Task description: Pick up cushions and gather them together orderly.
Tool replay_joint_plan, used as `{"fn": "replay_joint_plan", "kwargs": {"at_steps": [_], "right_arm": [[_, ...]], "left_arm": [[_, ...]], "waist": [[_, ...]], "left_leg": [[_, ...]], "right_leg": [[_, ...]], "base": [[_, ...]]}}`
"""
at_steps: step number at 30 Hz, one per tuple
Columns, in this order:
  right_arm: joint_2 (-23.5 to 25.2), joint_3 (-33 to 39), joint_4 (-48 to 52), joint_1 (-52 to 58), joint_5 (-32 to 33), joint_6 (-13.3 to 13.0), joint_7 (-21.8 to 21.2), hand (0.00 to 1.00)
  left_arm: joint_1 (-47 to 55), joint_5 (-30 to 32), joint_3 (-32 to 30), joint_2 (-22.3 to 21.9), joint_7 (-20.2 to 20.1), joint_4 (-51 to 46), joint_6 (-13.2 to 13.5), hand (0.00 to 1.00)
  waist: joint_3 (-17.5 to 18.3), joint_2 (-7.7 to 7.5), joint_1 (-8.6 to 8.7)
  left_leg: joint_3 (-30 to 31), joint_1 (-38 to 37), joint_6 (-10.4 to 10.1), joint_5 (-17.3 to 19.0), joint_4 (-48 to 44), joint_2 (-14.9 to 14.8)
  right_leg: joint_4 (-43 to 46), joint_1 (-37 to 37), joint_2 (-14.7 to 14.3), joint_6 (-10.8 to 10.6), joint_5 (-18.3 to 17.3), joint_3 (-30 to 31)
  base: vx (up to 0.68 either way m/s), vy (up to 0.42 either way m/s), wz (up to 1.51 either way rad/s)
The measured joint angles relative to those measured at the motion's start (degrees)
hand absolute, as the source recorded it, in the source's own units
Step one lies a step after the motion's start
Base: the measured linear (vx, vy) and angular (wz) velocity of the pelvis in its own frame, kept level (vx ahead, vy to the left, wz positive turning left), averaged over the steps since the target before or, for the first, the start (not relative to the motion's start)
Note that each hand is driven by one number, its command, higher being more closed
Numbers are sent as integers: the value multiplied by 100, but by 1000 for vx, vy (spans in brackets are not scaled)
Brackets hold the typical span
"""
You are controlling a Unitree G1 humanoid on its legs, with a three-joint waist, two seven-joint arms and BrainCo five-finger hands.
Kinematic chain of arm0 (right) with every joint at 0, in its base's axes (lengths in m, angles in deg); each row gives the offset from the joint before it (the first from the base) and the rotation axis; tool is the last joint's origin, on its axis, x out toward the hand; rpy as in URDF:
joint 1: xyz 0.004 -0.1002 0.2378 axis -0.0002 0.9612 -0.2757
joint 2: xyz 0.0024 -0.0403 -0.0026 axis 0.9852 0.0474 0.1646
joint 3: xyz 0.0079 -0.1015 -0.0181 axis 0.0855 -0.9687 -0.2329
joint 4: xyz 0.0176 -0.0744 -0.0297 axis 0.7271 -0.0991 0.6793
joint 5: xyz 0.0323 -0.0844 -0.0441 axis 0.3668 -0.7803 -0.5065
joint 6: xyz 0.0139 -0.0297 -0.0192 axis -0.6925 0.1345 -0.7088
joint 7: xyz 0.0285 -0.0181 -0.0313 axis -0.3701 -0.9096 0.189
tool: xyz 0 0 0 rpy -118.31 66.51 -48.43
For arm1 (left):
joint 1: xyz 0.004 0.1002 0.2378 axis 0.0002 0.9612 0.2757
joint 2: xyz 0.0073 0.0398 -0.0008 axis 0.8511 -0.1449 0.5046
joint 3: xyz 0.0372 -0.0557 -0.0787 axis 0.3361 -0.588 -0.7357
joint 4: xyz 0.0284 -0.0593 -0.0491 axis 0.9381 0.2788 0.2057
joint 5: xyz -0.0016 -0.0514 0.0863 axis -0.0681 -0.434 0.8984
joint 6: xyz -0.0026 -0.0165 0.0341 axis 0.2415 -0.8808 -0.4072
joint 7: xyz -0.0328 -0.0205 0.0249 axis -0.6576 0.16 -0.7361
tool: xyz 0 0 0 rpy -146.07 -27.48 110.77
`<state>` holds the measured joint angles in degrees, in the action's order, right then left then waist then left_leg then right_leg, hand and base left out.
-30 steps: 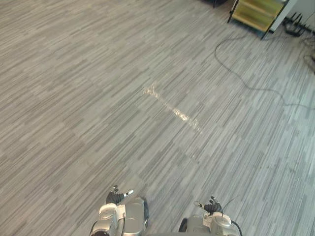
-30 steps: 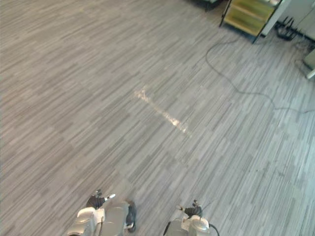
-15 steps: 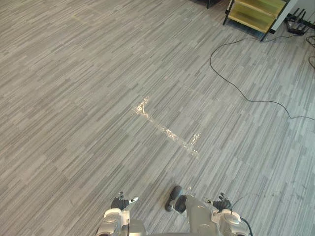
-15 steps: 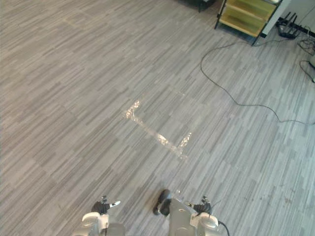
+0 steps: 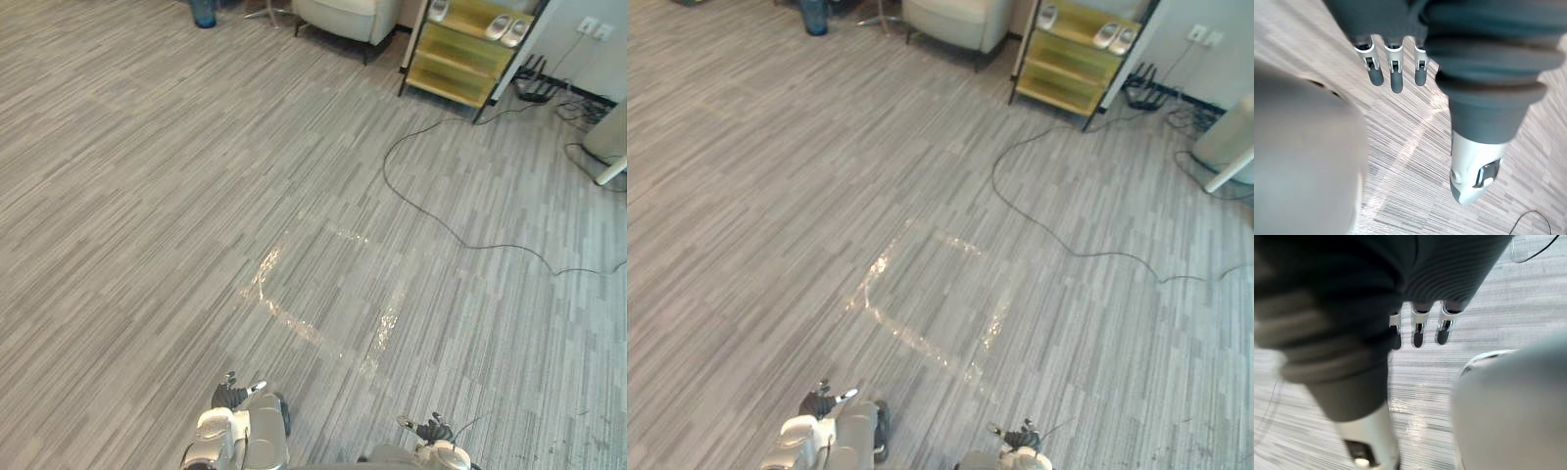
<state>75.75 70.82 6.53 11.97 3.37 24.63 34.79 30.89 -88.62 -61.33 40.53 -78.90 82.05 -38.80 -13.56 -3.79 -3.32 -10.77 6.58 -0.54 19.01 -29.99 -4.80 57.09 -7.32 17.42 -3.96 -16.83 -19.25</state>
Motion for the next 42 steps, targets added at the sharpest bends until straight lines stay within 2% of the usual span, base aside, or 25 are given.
{"fn": "replay_joint_plan", "kwargs": {"at_steps": [2, 5, 6, 7, 8, 9, 10, 11, 13, 14, 16, 19, 22, 23, 24, 25, 27, 29, 32, 34, 36, 38, 39, 40, 42], "right_arm": [[10, -6, -8, -40, 1, 2, -19, 0], [-142, -35, -8, -217, 9, -2, -31, 0], [-202, -44, 3, -251, 9, -3, -39, 0], [-246, -52, 3, -256, 2, 2, -42, 0], [-252, -68, -5, -188, 4, 0, -43, 0], [-315, -70, -10, -152, 19, -5, -49, 0], [-462, -164, -13, -200, -8, -1, -47, 0], [-542, -211, -45, -202, -25, -3, -50, 0], [-583, -198, -111, -209, -22, -9, -54, 0], [-543, -228, -114, -191, -13, -1, -40, 0], [-474, -264, -115, -102, 2, 2, -44, 0], [-414, -260, -140, -127, 15, 7, -45, 0], [-325, -232, -155, -225, 17, 9, -32, 0], [-306, -205, -156, -224, 17, 6, -18, 0], [-325, -208, -173, -221, 16, 6, 12, 0], [-278, -219, -211, -221, 16, 7, 27, 0], [-83, -227, -219, -233, 12, 2, 27, 0], [-56, -188, -145, -159, 5, 15, 38, 0], [-64, -211, -48, -122, -58, 6, 14, 0], [-93, -212, 64, -99, -203, 13, 5, 0], [-86, -208, 117, -125, -217, 13, -2, 0], [-101, -202, 116, -128, -219, 8, -5, 0], [-69, -203, 108, -118, -221, 14, 2, 0], [-7, -203, 103, -68, -223, 30, 10, 0], [-112, -97, 81, -21, -221, 48, 2, 0]], "left_arm": [[7, -2, 16, -17, 1, 7, 1, 0], [62, -4, 19, -60, 1, 30, 1, 0], [75, -4, 31, -56, 5, 43, 0, 0], [100, -1, 61, -20, 14, 58, 2, 0], [116, -1, 65, 4, 20, 113, 2, 0], [147, 5, 43, -15, 43, 189, -3, 0], [153, 51, 55, -143, 46, 245, -2, 0], [149, 88, 61, -235, 52, 245, -1, 0], [80, 111, 41, -329, 44, 216, 7, 0], [87, 111, 3, -328, 36, 187, 7, 0], [104, 117, -16, -291, 9, 73, 23, 0], [98, 208, 7, -282, -29, -48, 67, 0], [65, 229, 3, -289, -28, -99, 117, 0], [50, 227, -1, -285, -27, -99, 117, 0], [42, 218, 2, -291, -29, -94, 118, 0], [32, 213, -5, -282, -23, -90, 129, 0], [-91, 224, -3, -145, -30, -91, 123, 0], [-139, 221, -123, -154, -21, -101, 109, 0], [-127, 232, -36, -136, 2, -83, 4, 0], [-108, 232, 28, -143, 33, -83, -28, 0], [-77, 233, 50, -152, 50, -87, -30, 0], [-5, 234, 8, -169, 96, -89, -26, 0], [47, 234, -82, -171, 99, -95, -21, 0], [83, 235, -182, -143, 100, -97, -16, 0], [109, 232, -205, -310, 110, -15, -31, 0]], "waist": [[-2, 7, -10], [-64, 211, 7], [-82, 251, 28], [-69, 220, 33], [-38, 131, 44], [-19, 174, 88], [62, 422, 88], [161, 516, 139], [151, 720, 138], [132, 751, 135], [60, 684, 45], [43, 656, -13], [-6, 606, -23], [-23, 578, -27], [-44, 577, -67], [-49, 542, -138], [-89, 206, -130], [-130, 180, -180], [-104, 127, -215], [-100, 120, -153], [-92, 111, -135], [-86, 149, -137], [-46, 120, -137], [44, -32, -143], [247, 291, -129]], "left_leg": [[-41, -333, -7, -3, 293, -40], [-207, -900, -33, -15, 812, -331], [-235, -1025, -103, -39, 926, -405], [-275, -1199, -253, -66, 1091, -436], [-240, -1335, -444, -12, 1166, -401], [-108, -1492, -640, 107, 1175, -468], [0, -1502, -766, 58, 1091, -707], [203, -1286, -864, -39, 664, -833], [575, -532, -665, -630, -829, -1131], [654, -196, -463, -1085, -1692, -1286], [565, 272, -464, -809, -2886, -1421], [172, 980, -442, -473, -2583, -1164], [122, 1218, -453, -516, -355, -510], [260, 1207, -455, -752, 379, -296], [515, 1111, -510, -1479, 1318, -85], [515, 951, -266, -2018, 1468, -2], [488, 1015, -147, -1631, 1237, 241], [434, 1047, -53, -1198, 676, 224], [207, 559, 111, -600, 351, 271], [212, 180, 179, -360, 325, 309], [210, -156, 170, -342, 509, 289], [191, -533, 147, -353, 702, 184], [163, -613, 85, -336, 698, 176], [180, -678, -44, -280, 677, 248], [234, -705, -147, -226, 700, 18]], "right_leg": [[-369, -166, 12, 58, -145, -287], [-1796, -796, -272, 64, -96, -486], [-2275, -973, -367, 43, 112, -445], [-3059, -1084, -517, 58, 644, -300], [-3555, -1100, -576, 167, 1256, -92], [-3332, -1105, -634, 426, 1503, 15], [-3090, -1119, -766, 484, 1302, -86], [-3115, -1076, -865, 504, 1021, -160], [-3301, -730, -1078, 615, 813, -389], [-3540, -362, -1206, 656, 747, -413], [-3985, 382, -1378, 717, 632, -404], [-4491, 1039, -1434, 665, 591, -358], [-4900, 1482, -1362, 579, 607, -290], [-4968, 1577, -1326, 504, 570, -268], [-5016, 1706, -1318, 286, 463, -189], [-5068, 1797, -1308, 154, 394, -50], [-4965, 1838, -1039, 51, 318, -27], [-4278, 1712, -901, -42, 260, 121], [-1476, 709, -354, -155, 461, 635], [-303, 133, -176, -214, 225, 711], [-408, -171, -131, -169, 52, 493], [-1428, -283, -183, -74, 44, 100], [-2291, -275, -274, 52, 317, -79], [-3049, -281, -315, 190, 813, -161], [-3248, -109, -565, 280, 864, -233]], "base": [[496, -50, -3], [381, -95, -22], [415, -143, -14], [458, -196, 0], [479, -231, 18], [483, -247, 16], [463, -255, 22], [551, -312, 12], [490, -307, 19], [427, -217, 10], [415, -158, -3], [396, -84, -11], [382, 71, -18], [379, 179, -26], [392, 188, -37], [457, 189, -26], [393, 114, 3], [391, 158, -8], [410, 169, -29], [420, 56, 9], [366, -29, 11], [337, -117, -2], [320, -151, -8], [304, -141, -10], [330, -114, -13]]}}
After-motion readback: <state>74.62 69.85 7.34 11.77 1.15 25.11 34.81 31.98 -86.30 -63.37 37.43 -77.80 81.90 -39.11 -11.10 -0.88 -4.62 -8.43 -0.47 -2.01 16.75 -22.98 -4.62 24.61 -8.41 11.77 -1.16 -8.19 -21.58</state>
